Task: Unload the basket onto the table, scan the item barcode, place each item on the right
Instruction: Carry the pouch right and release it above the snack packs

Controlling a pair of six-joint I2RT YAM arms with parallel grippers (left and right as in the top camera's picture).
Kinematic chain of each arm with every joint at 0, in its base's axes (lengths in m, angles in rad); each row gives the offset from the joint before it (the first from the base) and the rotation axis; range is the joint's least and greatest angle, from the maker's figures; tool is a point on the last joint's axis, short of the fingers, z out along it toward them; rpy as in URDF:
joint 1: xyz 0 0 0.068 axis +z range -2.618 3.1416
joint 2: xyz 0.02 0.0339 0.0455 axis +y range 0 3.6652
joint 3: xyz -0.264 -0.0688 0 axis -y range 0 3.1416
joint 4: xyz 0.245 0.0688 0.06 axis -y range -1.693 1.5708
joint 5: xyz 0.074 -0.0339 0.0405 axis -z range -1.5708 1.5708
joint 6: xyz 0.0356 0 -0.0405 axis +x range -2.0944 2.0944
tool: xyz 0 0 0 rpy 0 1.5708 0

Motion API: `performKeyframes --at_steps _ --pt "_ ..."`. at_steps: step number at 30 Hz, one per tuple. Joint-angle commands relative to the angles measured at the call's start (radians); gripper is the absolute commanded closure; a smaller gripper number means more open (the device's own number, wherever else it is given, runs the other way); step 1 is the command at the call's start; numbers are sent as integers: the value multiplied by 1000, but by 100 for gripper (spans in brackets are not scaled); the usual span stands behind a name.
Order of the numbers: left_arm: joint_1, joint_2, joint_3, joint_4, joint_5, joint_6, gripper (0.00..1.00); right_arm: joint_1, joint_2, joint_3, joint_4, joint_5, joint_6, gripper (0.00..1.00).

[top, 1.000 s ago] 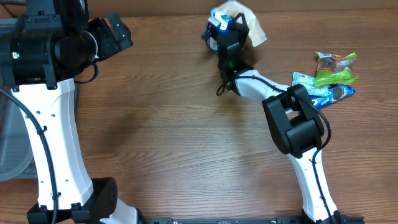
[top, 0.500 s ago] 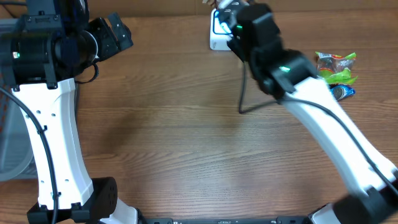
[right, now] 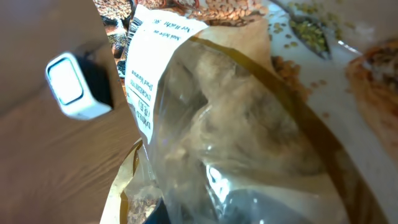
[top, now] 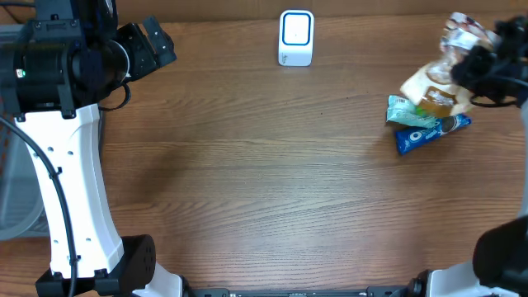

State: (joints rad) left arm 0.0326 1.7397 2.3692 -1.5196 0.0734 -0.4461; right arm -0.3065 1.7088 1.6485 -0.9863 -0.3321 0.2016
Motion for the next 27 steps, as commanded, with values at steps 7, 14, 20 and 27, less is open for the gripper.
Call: performKeyframes --at_steps 7,14,20,27 --pt "0 1 0 2 -6 -10 0 -58 169 -96 107 -88 35 58" --pt "0 1 0 2 -6 -10 0 -58 173 -96 136 -74 36 40" --pt "0 1 0 2 -6 -10 0 -58 167 -93 116 -74 35 40" --pt "0 1 0 2 -6 -10 0 -47 112 34 -40 -74 -16 40"
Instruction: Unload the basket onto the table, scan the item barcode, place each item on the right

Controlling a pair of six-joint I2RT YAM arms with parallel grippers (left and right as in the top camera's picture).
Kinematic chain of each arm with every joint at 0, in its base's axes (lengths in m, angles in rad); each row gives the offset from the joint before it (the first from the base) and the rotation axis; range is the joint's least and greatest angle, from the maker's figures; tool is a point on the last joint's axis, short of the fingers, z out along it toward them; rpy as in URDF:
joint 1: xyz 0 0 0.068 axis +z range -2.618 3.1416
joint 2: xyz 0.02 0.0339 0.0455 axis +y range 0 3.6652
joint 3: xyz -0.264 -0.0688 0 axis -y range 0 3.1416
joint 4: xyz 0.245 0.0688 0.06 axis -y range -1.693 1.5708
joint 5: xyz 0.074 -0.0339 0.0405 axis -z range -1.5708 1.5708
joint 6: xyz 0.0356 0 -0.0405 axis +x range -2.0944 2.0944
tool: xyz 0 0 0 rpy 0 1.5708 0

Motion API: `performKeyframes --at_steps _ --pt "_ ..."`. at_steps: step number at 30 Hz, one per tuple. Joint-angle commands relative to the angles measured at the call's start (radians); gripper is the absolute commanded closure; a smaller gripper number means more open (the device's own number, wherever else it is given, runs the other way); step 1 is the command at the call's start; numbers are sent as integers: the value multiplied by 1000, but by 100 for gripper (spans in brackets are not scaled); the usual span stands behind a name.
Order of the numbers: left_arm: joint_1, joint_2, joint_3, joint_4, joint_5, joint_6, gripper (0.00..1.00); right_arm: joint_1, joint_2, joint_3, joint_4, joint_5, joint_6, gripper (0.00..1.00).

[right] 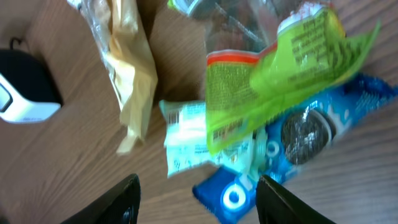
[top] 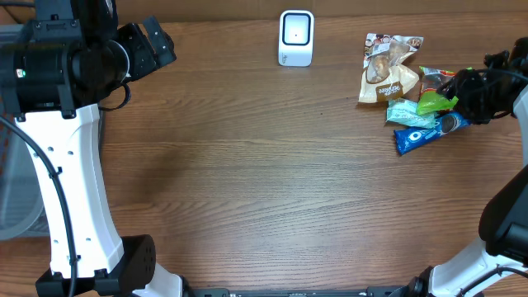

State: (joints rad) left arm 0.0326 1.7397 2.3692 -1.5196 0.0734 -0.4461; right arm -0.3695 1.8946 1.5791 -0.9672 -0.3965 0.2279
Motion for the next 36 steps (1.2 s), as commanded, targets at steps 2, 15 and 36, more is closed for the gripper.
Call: performKeyframes --at_steps 2,15,36 --pt "0 1 0 2 -6 -10 0 31 -103 152 -129 -12 -77 39" --pt "0 1 0 2 -6 -10 0 386 -489 223 -490 -10 -254 0" --pt "0 1 0 2 -6 -10 0 431 -518 138 -169 193 -258 0"
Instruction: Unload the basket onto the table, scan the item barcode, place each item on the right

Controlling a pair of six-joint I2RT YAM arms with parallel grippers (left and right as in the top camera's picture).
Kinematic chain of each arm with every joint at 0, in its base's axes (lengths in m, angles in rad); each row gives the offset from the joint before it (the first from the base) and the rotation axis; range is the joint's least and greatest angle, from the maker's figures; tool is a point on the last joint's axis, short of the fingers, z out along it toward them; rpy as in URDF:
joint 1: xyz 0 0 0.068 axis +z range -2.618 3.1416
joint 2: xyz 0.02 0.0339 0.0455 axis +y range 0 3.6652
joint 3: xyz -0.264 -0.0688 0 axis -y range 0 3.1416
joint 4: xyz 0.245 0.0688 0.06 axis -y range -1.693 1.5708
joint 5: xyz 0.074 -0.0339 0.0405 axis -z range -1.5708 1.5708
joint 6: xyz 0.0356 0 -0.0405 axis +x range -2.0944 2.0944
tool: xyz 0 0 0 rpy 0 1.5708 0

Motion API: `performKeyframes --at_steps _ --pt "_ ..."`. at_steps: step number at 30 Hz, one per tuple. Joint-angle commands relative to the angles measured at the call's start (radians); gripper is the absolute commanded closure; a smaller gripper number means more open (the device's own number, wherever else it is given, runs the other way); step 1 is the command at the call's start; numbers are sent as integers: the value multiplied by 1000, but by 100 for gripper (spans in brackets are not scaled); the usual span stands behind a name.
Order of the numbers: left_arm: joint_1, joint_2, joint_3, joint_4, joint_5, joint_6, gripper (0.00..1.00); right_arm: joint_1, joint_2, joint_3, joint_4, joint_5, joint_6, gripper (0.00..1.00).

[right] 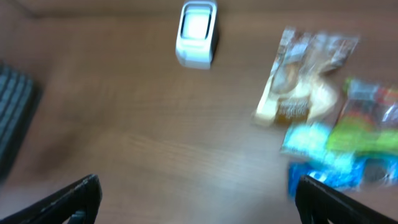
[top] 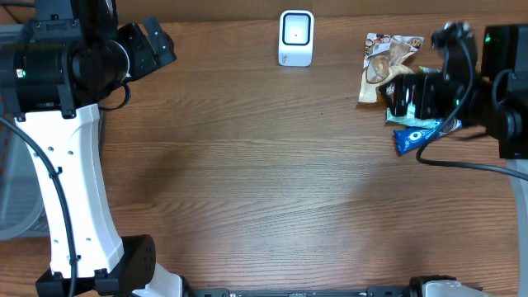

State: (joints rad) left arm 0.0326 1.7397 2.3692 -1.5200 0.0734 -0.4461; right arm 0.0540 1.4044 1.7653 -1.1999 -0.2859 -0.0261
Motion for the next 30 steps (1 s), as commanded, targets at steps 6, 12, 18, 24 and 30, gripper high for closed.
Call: performKeyframes --at_steps 6,12,18,24,30 --pt "0 1 0 2 -6 -10 0 42 -203 -307 346 155 -4 0" --pt "0 1 0 3 -6 -10 0 42 -492 -684 669 211 -5 0" --pt "0 1 0 3 -6 -10 0 42 -809 -1123 1004 268 -4 0" --pt "0 1 0 3 -6 -10 0 42 -1087 -1497 1233 270 8 0" --pt "0 1 0 2 -6 -10 1 42 -1287 -1706 1306 270 26 0"
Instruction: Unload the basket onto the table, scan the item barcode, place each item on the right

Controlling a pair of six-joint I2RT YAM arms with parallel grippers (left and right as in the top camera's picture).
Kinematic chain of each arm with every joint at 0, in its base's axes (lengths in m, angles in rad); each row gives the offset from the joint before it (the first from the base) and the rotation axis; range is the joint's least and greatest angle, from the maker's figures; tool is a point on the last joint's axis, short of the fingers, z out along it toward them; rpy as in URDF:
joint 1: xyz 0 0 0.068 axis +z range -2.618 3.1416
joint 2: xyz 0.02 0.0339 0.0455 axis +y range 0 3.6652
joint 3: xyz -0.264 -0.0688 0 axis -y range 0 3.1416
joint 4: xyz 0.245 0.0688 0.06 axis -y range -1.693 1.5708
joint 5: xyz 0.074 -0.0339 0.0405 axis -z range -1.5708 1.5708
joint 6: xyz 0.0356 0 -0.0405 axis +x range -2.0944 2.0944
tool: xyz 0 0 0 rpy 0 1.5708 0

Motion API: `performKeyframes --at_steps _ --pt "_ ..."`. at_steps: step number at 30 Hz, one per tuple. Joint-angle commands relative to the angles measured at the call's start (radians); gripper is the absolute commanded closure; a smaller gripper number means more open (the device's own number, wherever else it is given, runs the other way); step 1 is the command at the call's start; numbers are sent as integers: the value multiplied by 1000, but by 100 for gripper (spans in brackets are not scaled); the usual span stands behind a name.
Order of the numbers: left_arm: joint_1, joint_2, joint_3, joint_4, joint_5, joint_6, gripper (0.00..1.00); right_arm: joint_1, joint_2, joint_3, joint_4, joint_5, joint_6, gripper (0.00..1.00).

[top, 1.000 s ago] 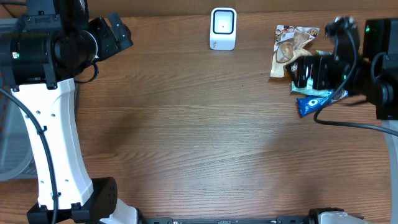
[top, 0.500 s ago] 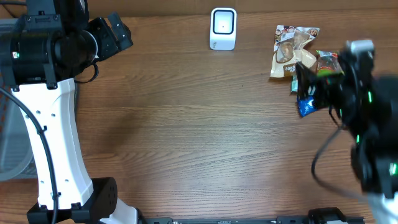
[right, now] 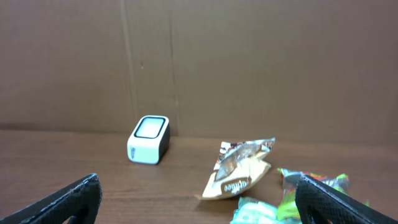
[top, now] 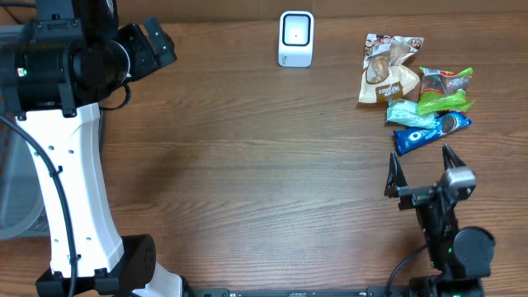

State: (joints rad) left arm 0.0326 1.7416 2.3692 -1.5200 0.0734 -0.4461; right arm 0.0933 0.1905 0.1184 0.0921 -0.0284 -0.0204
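Note:
Several snack packets lie together at the back right of the table: a beige snack bag [top: 388, 70], a green packet [top: 445, 89], a teal packet [top: 408, 113] and a blue Oreo packet [top: 429, 132]. The white barcode scanner [top: 296, 37] stands at the back centre. My right gripper [top: 419, 157] is open and empty near the front right, just short of the Oreo packet and pointing toward the back. Its wrist view shows the scanner [right: 148, 139], the beige bag [right: 239, 177] and the green packet [right: 311, 186] between its spread fingers [right: 68, 202]. My left gripper [top: 153, 41] is raised at the back left.
The left arm's white column [top: 74, 181] stands along the left side of the table. A brown cardboard wall [right: 249, 62] backs the table behind the scanner. Bare wood [top: 247, 165] spans the middle.
My right gripper was open above the packet pile at the back right. It now sits low near the front right, still open and empty. The packets and the left arm have not moved.
First my right gripper held the beige bag up at the far right edge. Then the bag lay on the table right of the scanner, and the gripper was open by the green packet. Later it hovered open over the pile, and now it is nearer the front.

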Motion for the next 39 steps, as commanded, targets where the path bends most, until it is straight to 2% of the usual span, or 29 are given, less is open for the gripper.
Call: performKeyframes --at_steps 1,5,12,35,39 --pt "0 -1 0 3 -6 -10 0 3 -95 -75 14 12 20 0" --pt "0 -1 0 3 -6 -10 0 3 -190 -111 -56 10 20 0" --pt "0 -1 0 2 -6 -10 0 2 -188 -110 -183 11 21 0" --pt "0 -1 0 2 -7 -9 0 2 -187 -110 -176 9 20 0" --pt "0 -1 0 -48 -6 5 0 2 -187 -110 -176 9 20 0"
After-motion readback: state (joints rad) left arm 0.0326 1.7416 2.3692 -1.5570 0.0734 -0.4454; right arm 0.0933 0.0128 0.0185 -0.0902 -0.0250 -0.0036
